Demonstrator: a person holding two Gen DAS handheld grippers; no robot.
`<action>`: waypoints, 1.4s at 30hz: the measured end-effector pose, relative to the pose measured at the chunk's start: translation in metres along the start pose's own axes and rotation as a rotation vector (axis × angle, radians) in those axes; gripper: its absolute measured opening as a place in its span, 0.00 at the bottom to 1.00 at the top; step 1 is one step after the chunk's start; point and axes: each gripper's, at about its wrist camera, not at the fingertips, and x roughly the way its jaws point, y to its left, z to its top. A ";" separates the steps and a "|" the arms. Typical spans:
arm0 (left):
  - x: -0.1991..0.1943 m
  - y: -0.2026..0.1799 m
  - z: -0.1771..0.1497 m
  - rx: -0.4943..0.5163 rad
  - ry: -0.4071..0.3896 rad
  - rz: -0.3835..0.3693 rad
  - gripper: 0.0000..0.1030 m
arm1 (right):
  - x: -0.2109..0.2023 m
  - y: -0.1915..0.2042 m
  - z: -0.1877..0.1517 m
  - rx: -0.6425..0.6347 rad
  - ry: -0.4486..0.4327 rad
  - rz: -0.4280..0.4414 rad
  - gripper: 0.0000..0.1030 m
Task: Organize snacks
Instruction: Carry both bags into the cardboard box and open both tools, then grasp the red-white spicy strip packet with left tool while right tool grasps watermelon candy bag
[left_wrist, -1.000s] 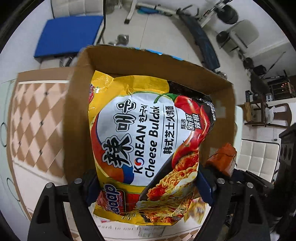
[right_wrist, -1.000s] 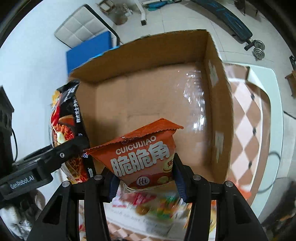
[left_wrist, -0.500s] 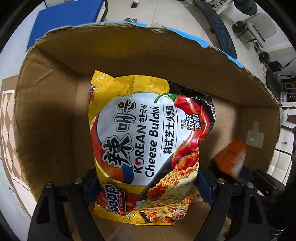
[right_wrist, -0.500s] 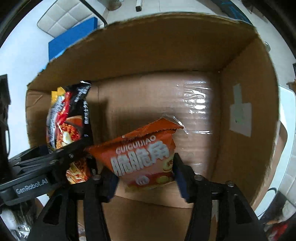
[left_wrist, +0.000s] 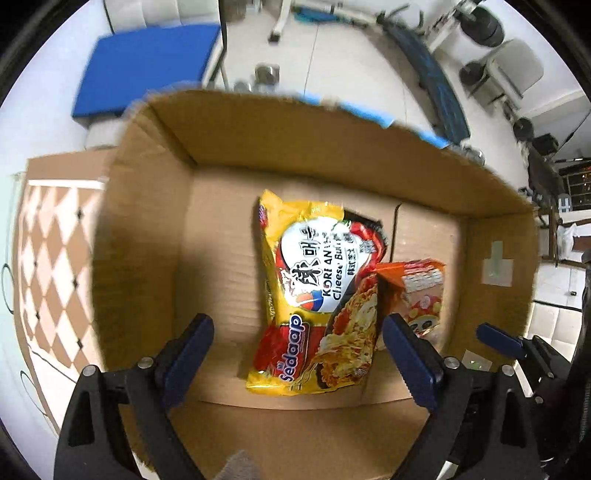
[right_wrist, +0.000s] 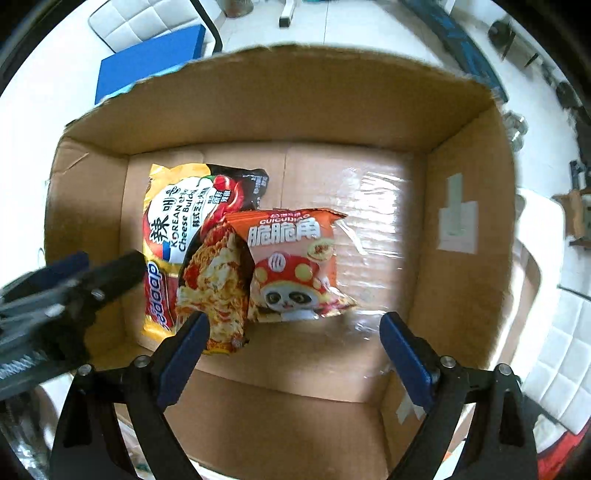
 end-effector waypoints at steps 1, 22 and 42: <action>-0.010 0.000 -0.006 0.003 -0.037 0.008 0.91 | -0.005 0.004 -0.007 -0.001 -0.021 -0.008 0.94; -0.105 0.021 -0.156 0.065 -0.258 0.114 0.94 | -0.084 -0.010 -0.194 0.169 -0.229 0.121 0.96; 0.091 0.113 -0.204 -0.145 0.176 0.122 0.94 | 0.069 -0.035 -0.251 0.422 0.042 0.177 0.93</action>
